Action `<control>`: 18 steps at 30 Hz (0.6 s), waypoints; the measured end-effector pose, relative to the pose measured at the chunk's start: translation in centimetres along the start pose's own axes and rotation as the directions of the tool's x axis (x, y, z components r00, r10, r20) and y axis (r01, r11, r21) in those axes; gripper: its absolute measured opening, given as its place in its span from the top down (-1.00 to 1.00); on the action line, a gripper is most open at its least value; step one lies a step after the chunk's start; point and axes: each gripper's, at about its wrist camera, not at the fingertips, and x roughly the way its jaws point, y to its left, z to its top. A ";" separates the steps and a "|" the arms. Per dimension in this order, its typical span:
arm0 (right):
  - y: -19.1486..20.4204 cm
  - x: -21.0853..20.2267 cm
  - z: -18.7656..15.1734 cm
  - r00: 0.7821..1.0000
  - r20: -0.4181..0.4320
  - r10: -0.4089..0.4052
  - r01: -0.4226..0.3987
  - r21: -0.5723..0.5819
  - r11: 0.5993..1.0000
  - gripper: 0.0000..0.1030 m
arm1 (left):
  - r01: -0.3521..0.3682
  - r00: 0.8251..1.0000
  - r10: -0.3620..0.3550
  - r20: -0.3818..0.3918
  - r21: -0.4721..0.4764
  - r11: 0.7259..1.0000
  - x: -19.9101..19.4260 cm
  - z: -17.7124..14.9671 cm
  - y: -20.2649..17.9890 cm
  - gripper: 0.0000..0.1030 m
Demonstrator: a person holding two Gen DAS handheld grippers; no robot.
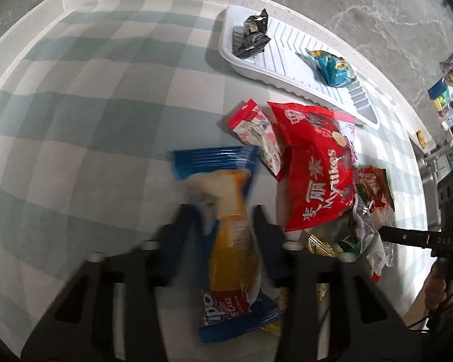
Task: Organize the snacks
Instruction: 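Grasp the blue-and-white cake bar with the left tool while the right tool grasps the clear pastry packet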
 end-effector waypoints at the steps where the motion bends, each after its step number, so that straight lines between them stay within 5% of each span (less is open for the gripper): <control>1: -0.1 -0.1 0.0 1.000 -0.001 0.007 -0.007 0.003 1.000 0.71 | 0.010 1.000 -0.010 0.000 -0.008 1.000 0.0 0.0 0.1 0.39; 18: -1.8 -3.2 -1.6 0.996 0.009 0.085 -0.085 0.039 0.996 0.71 | 0.094 0.995 -0.093 0.029 -0.037 0.995 -2.9 -0.6 1.3 0.45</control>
